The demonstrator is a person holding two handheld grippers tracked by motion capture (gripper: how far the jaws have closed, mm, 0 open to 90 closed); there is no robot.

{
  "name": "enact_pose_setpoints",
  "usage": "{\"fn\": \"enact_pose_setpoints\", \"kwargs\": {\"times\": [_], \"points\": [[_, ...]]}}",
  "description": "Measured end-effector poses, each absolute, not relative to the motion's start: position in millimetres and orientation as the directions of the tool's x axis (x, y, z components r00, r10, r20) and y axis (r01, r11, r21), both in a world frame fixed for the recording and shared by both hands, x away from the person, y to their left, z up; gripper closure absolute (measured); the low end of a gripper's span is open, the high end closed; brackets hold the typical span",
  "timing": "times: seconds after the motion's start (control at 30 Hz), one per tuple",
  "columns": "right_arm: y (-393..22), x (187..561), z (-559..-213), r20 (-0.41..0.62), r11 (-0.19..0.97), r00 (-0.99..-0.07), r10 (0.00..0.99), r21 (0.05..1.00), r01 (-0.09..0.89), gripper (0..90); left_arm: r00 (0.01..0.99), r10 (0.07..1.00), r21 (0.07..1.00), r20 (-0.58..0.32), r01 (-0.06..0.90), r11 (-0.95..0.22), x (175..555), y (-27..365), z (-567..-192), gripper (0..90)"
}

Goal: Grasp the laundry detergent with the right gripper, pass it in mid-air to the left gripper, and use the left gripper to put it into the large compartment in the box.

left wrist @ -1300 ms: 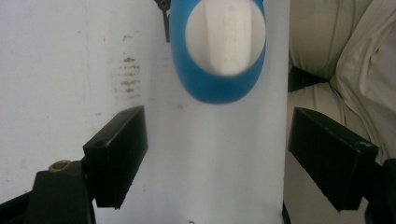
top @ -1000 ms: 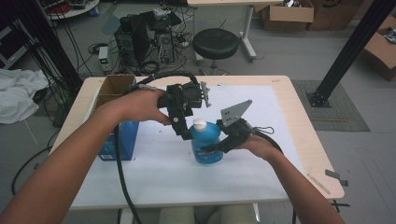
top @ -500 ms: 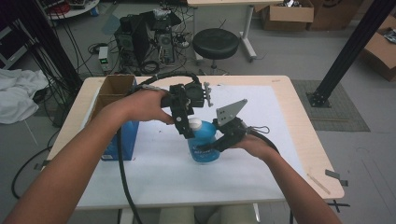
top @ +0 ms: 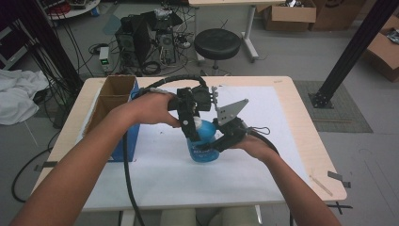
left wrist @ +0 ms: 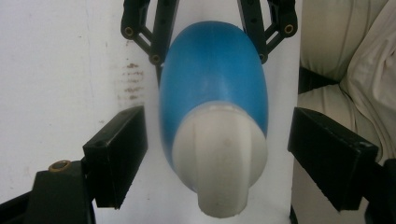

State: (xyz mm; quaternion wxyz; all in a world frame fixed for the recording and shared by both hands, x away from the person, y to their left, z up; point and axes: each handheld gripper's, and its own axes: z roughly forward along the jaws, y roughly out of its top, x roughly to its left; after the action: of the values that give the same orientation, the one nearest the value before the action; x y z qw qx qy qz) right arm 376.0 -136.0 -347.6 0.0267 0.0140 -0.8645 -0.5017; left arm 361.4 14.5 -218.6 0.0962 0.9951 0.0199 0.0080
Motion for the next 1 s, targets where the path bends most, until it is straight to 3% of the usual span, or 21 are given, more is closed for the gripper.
{"fn": "enact_pose_setpoints", "kwargs": {"times": [1.0], "points": [[-137.8, 376.8, -338.6, 0.037, 0.485, -0.998, -0.053, 0.874, 0.007, 44.8, 1.0, 0.016, 0.169, 0.011, 0.014, -0.985, 362.9, 4.3, -233.7, 24.5]]}}
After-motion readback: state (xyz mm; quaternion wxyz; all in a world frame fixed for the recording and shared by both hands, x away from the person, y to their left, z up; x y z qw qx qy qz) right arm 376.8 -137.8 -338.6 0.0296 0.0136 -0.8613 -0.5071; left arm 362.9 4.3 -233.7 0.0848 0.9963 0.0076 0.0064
